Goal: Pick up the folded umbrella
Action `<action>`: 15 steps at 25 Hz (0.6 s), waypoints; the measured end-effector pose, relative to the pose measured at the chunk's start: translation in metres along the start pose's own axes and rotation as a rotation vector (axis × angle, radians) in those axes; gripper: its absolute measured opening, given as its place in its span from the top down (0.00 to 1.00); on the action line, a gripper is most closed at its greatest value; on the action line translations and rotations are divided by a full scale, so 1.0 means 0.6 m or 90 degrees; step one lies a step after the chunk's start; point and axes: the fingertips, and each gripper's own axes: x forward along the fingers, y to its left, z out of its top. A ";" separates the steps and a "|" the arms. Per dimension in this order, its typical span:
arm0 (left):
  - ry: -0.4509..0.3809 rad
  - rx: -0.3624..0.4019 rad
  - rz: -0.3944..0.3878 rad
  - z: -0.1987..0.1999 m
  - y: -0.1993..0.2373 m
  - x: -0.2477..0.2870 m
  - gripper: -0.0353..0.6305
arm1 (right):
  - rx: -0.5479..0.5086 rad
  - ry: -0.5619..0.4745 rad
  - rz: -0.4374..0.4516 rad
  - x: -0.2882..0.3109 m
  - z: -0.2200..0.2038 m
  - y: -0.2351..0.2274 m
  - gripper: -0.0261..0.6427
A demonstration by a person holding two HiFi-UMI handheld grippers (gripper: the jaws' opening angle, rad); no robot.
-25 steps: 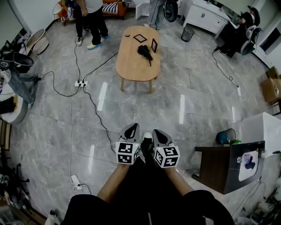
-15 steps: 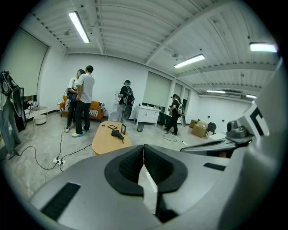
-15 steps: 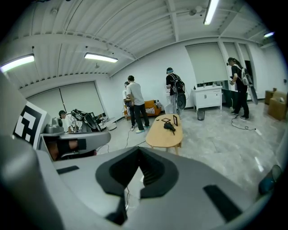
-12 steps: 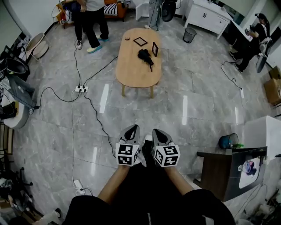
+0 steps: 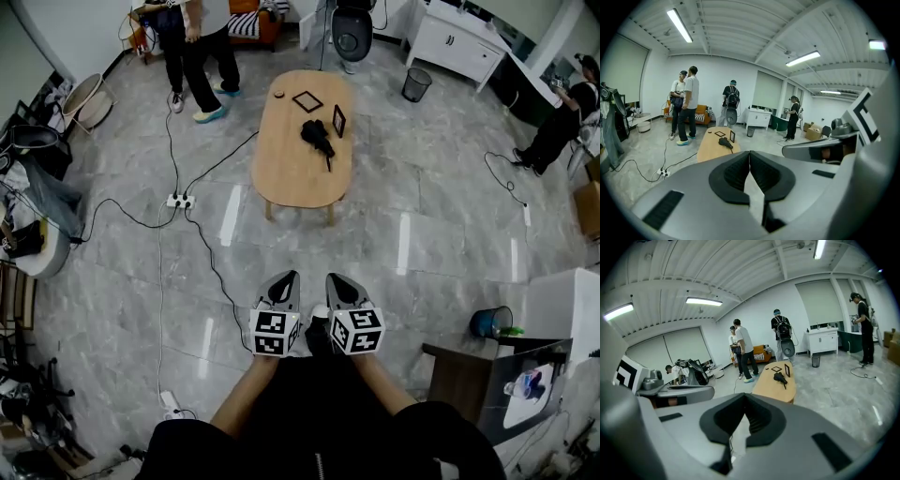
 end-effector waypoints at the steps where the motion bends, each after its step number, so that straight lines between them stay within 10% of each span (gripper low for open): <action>1: 0.000 0.000 0.003 0.005 0.001 0.009 0.92 | -0.001 -0.001 0.004 0.007 0.008 -0.006 0.95; 15: 0.017 0.006 0.044 0.051 0.003 0.107 0.92 | 0.023 0.010 0.034 0.076 0.058 -0.102 0.94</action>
